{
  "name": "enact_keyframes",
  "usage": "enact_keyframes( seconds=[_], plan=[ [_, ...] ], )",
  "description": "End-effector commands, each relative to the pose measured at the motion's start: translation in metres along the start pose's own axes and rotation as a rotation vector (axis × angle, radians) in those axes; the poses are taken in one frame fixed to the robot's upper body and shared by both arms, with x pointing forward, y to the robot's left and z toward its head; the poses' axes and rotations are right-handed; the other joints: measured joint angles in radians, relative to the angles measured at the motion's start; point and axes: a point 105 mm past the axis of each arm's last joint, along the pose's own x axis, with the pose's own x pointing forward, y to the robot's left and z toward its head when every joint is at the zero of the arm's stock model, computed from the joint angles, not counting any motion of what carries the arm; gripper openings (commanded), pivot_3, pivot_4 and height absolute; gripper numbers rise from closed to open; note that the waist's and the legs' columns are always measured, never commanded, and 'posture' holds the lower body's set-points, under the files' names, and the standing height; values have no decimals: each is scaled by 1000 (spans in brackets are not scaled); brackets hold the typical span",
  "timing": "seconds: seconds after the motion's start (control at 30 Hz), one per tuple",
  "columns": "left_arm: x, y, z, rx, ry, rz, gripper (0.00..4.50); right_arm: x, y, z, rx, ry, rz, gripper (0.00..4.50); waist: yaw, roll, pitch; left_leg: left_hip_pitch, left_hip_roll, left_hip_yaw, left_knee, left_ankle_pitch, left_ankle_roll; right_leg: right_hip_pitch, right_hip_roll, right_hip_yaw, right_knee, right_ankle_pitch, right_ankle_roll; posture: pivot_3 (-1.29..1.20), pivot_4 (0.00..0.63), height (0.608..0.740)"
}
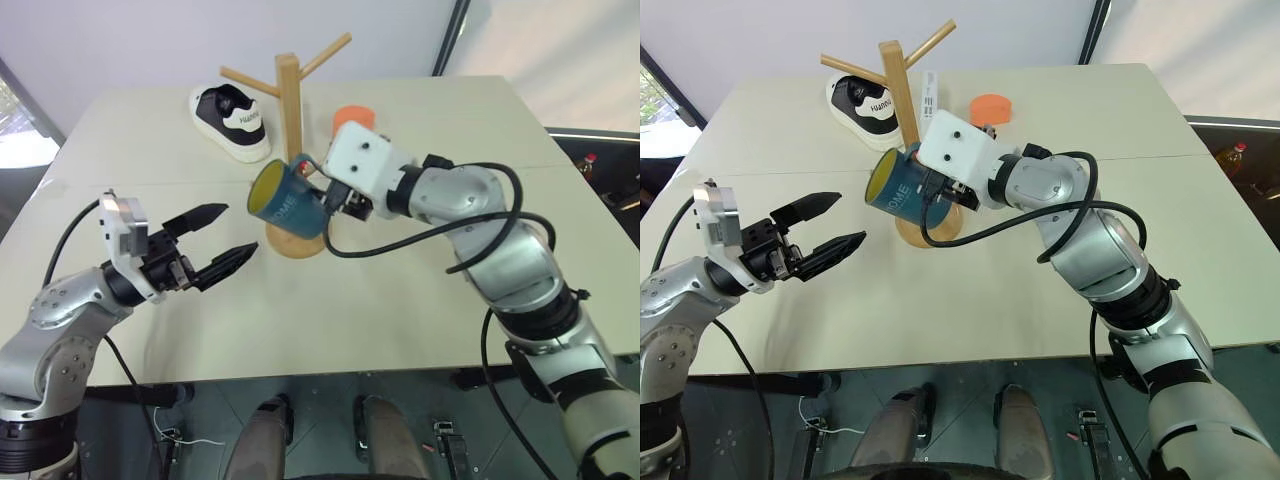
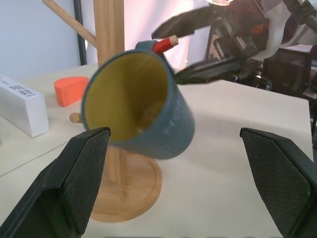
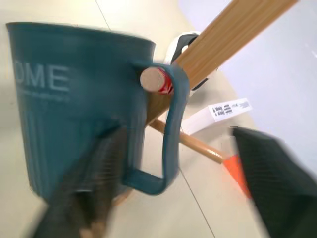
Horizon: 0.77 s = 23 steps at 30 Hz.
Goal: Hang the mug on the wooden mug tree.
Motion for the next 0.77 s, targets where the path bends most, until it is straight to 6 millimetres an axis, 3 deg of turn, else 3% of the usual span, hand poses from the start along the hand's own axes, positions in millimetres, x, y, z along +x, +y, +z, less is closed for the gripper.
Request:
enact_keyframes(
  seconds=[0.03,0.23,0.4,0.53,0.77],
  plan=[
    [-1,1,12,51,-26,13,4500,-14,-26,13,-36,-70,-94,4043,0,0,0,0,0,0,0,0,0,0,0,0,0,0,0,0,150,740],
    [-6,18,-5,17,32,127,4500,-42,-44,-23,197,-225,-144,4043,5,-4,-2,0,0,0,1,0,0,2,0,0,-1,1,1,0,150,740],
    [-16,43,-29,23,77,302,4500,-50,-33,-84,463,-233,-164,4043,1,-4,-2,3,0,1,2,0,0,4,1,1,0,1,0,0,150,740],
    [-34,66,-59,-10,103,492,4500,-52,-21,-132,665,-222,-252,4043,-1,-4,-2,8,4,2,2,0,0,6,5,3,1,3,-3,0,150,740],
    [-49,74,-92,-60,149,607,4500,-51,5,-161,763,-186,-254,4043,1,-3,-2,10,7,1,1,1,-1,7,9,3,2,4,-6,0,150,740]
  ],
)
